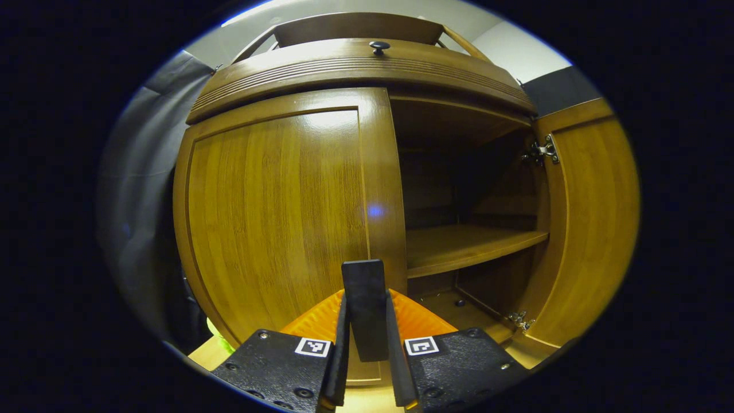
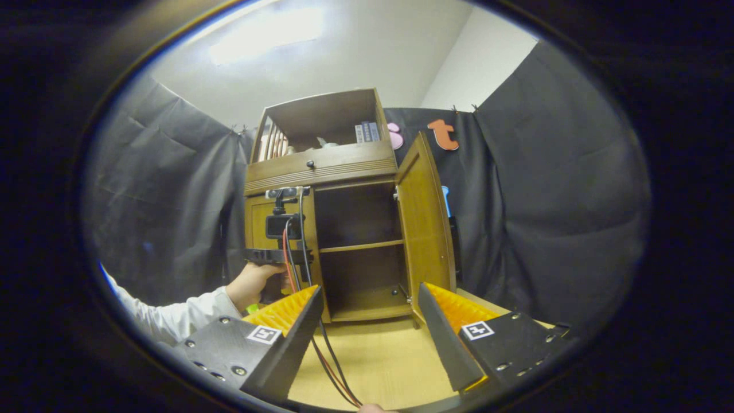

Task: Open the right door of the double-door shoe cabinet with the right hand, and open the left door with the left hand.

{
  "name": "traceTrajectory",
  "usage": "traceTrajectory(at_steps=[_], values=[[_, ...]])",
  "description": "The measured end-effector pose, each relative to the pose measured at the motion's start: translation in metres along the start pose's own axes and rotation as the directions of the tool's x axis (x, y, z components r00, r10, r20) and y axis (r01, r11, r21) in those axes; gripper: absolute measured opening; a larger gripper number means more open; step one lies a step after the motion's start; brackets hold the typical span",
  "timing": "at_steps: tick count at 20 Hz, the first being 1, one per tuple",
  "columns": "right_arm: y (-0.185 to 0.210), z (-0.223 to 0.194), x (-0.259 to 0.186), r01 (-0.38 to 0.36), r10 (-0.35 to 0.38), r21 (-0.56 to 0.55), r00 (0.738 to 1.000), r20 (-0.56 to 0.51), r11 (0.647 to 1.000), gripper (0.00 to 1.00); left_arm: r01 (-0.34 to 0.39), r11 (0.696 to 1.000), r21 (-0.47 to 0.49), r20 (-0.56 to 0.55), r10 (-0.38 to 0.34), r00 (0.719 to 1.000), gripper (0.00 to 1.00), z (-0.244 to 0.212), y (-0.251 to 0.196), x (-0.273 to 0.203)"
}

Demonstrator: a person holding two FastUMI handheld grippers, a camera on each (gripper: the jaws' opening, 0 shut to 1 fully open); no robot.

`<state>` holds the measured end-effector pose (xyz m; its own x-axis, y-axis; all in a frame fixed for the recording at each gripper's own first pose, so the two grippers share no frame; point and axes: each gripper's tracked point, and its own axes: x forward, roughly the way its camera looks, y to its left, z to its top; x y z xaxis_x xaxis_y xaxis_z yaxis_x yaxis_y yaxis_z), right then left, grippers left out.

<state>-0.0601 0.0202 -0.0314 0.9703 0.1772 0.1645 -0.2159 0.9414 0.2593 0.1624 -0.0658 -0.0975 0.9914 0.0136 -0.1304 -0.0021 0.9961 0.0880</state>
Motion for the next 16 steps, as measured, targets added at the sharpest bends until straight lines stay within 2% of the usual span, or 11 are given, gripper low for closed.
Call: traceTrajectory(at_steps=[3, 4, 6, 8, 9, 10, 11, 14, 16], values=[[-0.014, 0.006, -0.01, 0.049, -0.048, -0.034, 0.999, 0.015, 0.998, 0.98, 0.023, 1.0, 0.006, -0.005, -0.023, 1.0, 0.33, -0.002, 0.0, -0.009], [-0.011, 0.008, -0.012, 0.036, -0.036, -0.039, 0.999, 0.016, 0.999, 0.98, 0.032, 0.999, 0.009, -0.007, -0.031, 0.999, 0.33, 0.0, 0.0, -0.014], [0.0, 0.015, -0.013, -0.009, 0.007, 0.027, 0.999, 0.043, 1.0, 0.98, 0.058, 0.998, 0.004, -0.025, -0.058, 0.998, 0.33, 0.0, 0.001, -0.022], [-0.004, 0.022, -0.018, -0.015, 0.009, 0.091, 0.998, 0.067, 0.996, 0.98, 0.094, 0.996, -0.009, -0.035, -0.094, 0.995, 0.32, 0.001, 0.002, -0.034], [-0.013, 0.02, -0.016, 0.001, -0.007, 0.089, 0.998, 0.067, 0.996, 0.94, 0.111, 0.994, -0.011, -0.04, -0.111, 0.993, 0.32, 0.0, 0.002, -0.041], [-0.017, 0.017, -0.014, 0.022, -0.026, 0.072, 0.998, 0.06, 0.997, 0.98, 0.126, 0.992, -0.008, -0.039, -0.126, 0.991, 0.31, 0.0, 0.003, -0.048], [-0.019, 0.014, -0.013, 0.038, -0.041, 0.052, 0.998, 0.054, 0.998, 0.95, 0.139, 0.99, -0.004, -0.041, -0.139, 0.989, 0.31, 0.0, 0.004, -0.055], [-0.017, 0.017, -0.013, 0.049, -0.05, 0.021, 0.997, 0.059, 0.999, 1.0, 0.17, 0.985, -0.013, -0.046, -0.171, 0.984, 0.32, 0.0, 0.01, -0.077], [-0.018, 0.02, -0.013, 0.058, -0.059, 0.015, 0.996, 0.07, 0.998, 0.98, 0.192, 0.981, -0.034, -0.053, -0.194, 0.98, 0.31, 0.0, 0.014, -0.091]])
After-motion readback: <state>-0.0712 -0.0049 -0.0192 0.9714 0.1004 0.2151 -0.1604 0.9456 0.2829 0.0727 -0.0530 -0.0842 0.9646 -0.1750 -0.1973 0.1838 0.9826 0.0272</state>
